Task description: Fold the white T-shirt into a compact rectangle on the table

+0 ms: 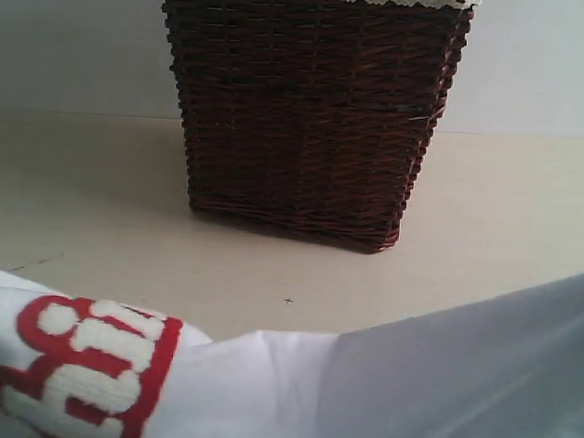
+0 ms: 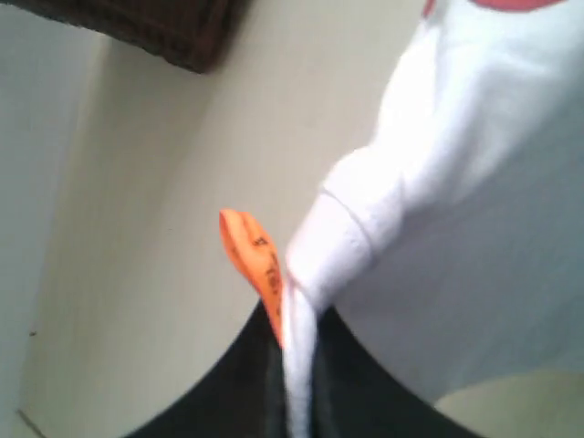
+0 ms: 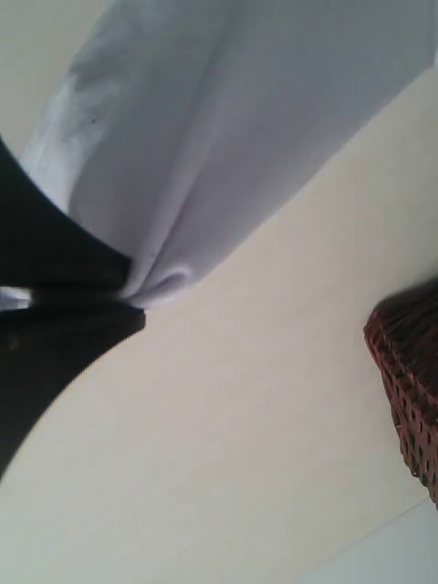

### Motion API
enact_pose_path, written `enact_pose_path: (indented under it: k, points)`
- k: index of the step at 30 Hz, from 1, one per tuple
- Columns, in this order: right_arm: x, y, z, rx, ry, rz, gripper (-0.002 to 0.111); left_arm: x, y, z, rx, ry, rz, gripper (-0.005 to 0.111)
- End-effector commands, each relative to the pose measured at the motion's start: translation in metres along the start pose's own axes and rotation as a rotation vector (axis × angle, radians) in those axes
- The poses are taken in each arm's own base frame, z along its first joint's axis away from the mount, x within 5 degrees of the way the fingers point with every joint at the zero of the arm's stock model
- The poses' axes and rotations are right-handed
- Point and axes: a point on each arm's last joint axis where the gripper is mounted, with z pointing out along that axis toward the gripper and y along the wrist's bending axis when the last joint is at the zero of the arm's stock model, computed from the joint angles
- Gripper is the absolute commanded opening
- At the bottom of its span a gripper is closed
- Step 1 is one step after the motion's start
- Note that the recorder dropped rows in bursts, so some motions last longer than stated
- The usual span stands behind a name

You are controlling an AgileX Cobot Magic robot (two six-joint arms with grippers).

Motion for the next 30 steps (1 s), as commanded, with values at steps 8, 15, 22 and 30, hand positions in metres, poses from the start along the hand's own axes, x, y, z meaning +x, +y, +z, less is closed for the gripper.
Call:
enact_pose_path:
  k: [8,15,22,30]
  points:
    - [-0.038,-0.014,0.16,0.08,0.131,0.102,0.003,0.034,0.022,0.153,-0.034,0.143,-0.125,0.0]
    - [-0.03,-0.02,0.221,0.276,0.182,0.126,0.032,0.074,0.047,0.184,-0.192,0.139,-0.317,0.0]
    - [-0.023,-0.029,0.24,0.469,0.165,0.276,0.068,0.087,0.049,0.208,-0.228,0.114,-0.464,0.0]
    - [-0.036,-0.023,0.22,0.308,0.095,0.283,0.04,0.08,0.062,0.202,-0.344,0.022,-0.474,0.0]
